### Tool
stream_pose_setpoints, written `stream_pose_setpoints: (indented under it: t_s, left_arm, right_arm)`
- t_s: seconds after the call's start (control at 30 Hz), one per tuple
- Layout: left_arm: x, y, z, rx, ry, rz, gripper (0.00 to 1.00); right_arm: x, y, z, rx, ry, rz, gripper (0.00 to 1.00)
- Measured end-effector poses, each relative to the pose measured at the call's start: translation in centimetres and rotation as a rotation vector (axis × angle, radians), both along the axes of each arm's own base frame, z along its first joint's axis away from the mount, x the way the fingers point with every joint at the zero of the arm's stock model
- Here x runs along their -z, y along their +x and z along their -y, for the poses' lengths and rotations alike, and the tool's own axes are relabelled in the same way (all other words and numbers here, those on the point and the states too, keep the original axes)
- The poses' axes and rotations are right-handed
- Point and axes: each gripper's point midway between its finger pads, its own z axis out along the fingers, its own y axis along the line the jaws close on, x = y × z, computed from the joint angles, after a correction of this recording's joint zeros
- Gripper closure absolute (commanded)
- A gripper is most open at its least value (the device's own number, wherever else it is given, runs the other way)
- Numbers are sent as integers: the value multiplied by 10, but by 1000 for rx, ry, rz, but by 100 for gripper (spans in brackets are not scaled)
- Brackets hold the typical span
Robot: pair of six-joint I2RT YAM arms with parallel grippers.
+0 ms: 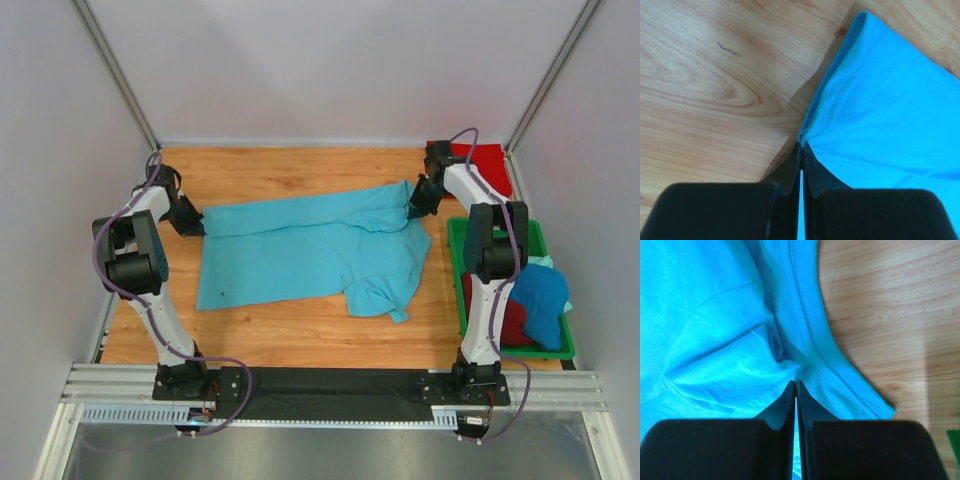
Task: Fold and stack the t-shirts
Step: Fold the tshirt
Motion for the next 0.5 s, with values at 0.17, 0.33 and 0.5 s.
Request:
stream_pose_setpoints:
  t_s: [0.17,0.33,0.5]
  left_arm:
    - [-14,10,0,-6,-10,27,100]
    - [-36,29,-2,-18,-12,84,96]
    - [-40,32,-2,-33,-20,89,78]
  right_arm:
    - [-31,23,-2,32,21,85,100]
    - [-82,59,-5,54,61,230,100]
    - [-95,67,-8,62,87,265,100]
